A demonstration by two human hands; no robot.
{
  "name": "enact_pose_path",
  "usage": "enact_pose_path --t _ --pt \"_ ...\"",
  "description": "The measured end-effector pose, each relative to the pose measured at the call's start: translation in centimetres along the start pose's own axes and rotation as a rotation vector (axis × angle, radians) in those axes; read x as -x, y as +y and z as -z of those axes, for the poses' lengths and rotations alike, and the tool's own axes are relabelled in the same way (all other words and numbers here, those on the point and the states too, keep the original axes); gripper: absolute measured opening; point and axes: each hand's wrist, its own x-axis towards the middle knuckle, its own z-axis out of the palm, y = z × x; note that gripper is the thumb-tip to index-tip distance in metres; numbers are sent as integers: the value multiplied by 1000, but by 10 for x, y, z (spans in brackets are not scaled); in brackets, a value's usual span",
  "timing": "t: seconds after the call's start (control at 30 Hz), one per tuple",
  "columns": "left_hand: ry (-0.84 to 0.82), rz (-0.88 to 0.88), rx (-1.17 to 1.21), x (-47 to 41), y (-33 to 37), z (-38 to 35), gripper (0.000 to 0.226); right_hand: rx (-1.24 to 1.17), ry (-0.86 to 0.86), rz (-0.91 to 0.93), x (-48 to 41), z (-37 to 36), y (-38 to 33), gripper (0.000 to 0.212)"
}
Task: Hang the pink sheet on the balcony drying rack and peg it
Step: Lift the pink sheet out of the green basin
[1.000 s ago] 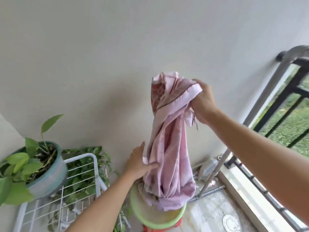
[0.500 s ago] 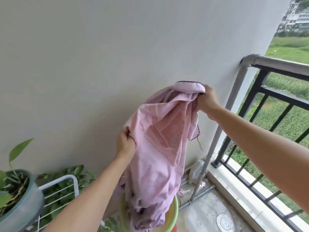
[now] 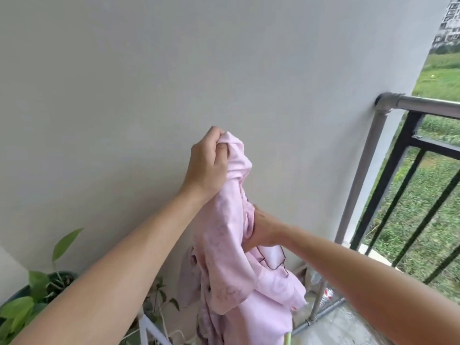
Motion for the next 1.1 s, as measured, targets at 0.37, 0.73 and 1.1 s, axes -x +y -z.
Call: enact_pose_path --t 0.37,0.73,1.1 --pt "-210 57 -464 52 -68 67 35 -263 390 -138 7 59 7 20" --pt "-405 274 -719 78 -81 31 58 -767 802 110 60 211 -130 44" --pt "-112 -83 -152 37 -14 -16 22 -174 76 -226 82 90 -33 106"
